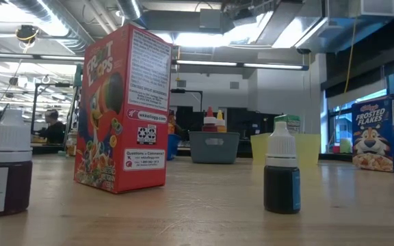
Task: Pick & Place Kitchen Items
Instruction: Put the red seasoning can into the blue bin
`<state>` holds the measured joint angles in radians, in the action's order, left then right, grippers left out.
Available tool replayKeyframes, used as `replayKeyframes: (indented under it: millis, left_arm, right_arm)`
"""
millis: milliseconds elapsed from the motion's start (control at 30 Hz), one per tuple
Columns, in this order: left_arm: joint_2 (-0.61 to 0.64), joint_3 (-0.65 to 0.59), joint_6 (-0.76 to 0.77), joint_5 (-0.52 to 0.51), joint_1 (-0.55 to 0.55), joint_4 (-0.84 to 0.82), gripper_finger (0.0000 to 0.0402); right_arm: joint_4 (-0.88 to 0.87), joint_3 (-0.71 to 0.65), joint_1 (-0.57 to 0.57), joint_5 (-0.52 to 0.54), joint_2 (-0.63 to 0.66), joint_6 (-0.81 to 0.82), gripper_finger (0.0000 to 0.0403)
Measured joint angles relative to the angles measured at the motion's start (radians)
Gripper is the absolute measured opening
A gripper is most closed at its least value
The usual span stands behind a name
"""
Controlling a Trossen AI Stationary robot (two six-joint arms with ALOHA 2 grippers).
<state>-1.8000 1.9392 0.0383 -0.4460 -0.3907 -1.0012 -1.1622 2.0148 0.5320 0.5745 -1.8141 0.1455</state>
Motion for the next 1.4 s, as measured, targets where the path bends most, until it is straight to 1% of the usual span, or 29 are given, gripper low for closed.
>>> replayKeyframes:
  millis: [800,900,1233,1400]
  left_arm:
    - [0.000,0.000,-0.052,-0.007,-0.013,0.058,0.0288]
    - [0.000,0.000,-0.052,-0.011,-0.013,0.058,0.0276]
    - [0.000,0.000,-0.045,-0.008,-0.013,0.055,0.0210]
    - [0.001,0.000,-0.041,-0.010,-0.012,0.054,0.0199]
  right_arm:
    - [-0.005,0.000,0.000,-0.006,0.000,0.003,0.0229]
    - [-0.005,0.000,0.000,-0.006,0.000,0.003,0.0229]
    - [-0.005,0.000,0.000,-0.013,0.000,0.006,0.0229]
    - [-0.005,0.000,0.000,-0.006,0.000,0.007,0.0229]
